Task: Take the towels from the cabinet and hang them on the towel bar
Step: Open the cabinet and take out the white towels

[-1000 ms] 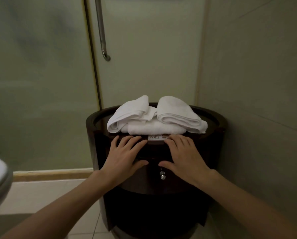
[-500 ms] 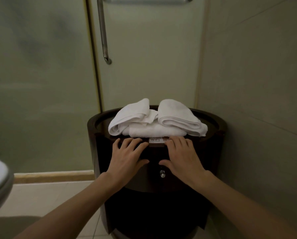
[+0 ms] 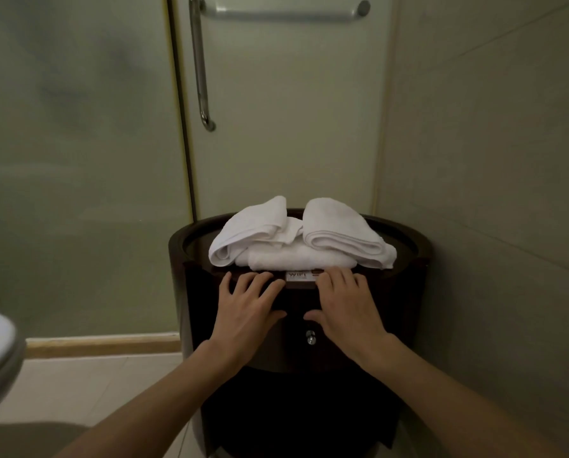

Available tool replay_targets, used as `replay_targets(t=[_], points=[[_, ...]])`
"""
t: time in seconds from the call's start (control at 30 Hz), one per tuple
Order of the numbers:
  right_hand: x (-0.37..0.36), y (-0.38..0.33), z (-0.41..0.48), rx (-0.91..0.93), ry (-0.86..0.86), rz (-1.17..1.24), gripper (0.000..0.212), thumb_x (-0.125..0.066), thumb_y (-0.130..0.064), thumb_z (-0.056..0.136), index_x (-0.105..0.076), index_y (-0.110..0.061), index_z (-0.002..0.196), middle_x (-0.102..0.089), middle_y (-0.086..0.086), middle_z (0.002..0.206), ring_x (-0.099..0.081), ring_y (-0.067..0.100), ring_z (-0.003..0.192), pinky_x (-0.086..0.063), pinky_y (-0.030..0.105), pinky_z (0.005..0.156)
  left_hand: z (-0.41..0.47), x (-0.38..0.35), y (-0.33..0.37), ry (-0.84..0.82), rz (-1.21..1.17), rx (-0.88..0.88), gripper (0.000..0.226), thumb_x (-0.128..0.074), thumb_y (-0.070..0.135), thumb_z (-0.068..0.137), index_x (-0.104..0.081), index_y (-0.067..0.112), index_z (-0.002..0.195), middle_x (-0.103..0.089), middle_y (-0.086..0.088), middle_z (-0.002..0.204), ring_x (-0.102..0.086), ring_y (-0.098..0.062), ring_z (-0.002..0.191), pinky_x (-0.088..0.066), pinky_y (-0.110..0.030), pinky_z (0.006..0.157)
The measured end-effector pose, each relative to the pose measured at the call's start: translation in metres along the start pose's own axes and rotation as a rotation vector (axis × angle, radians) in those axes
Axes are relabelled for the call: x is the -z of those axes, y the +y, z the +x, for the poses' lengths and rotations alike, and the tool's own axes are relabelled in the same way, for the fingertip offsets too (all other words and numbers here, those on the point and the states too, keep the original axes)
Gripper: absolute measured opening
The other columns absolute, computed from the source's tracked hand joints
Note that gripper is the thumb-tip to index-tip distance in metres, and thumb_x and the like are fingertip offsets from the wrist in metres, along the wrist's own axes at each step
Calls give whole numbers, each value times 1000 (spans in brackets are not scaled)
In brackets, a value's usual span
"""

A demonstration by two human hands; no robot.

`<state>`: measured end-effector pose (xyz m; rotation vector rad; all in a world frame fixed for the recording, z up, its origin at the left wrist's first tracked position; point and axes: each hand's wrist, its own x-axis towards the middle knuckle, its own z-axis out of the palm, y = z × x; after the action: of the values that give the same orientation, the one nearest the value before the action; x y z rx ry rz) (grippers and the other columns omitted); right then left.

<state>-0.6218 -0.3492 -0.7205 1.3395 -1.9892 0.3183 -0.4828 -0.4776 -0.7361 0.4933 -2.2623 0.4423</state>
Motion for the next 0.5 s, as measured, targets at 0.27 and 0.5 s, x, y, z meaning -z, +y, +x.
replay_targets(t=[0.27, 0.5], points=[[24, 9, 7, 48, -27, 169, 41, -48, -51, 84, -56, -17, 105, -57, 3, 103, -56, 20, 88, -50, 36, 76, 15, 19, -14, -27, -74, -51, 53, -49, 52, 80, -50, 27, 127, -53, -5, 128, -49, -28, 120, -38, -50, 101], [40, 43, 62, 52, -152, 41, 77, -65, -38, 83, -28, -15, 146, -32, 17, 148, -35, 33, 133, -28, 44, 110, 93, 42, -47, -294, 7, 76, 103, -60, 73, 70, -10, 30, 150, -15, -8, 155, -18, -31, 140, -17, -49, 113]])
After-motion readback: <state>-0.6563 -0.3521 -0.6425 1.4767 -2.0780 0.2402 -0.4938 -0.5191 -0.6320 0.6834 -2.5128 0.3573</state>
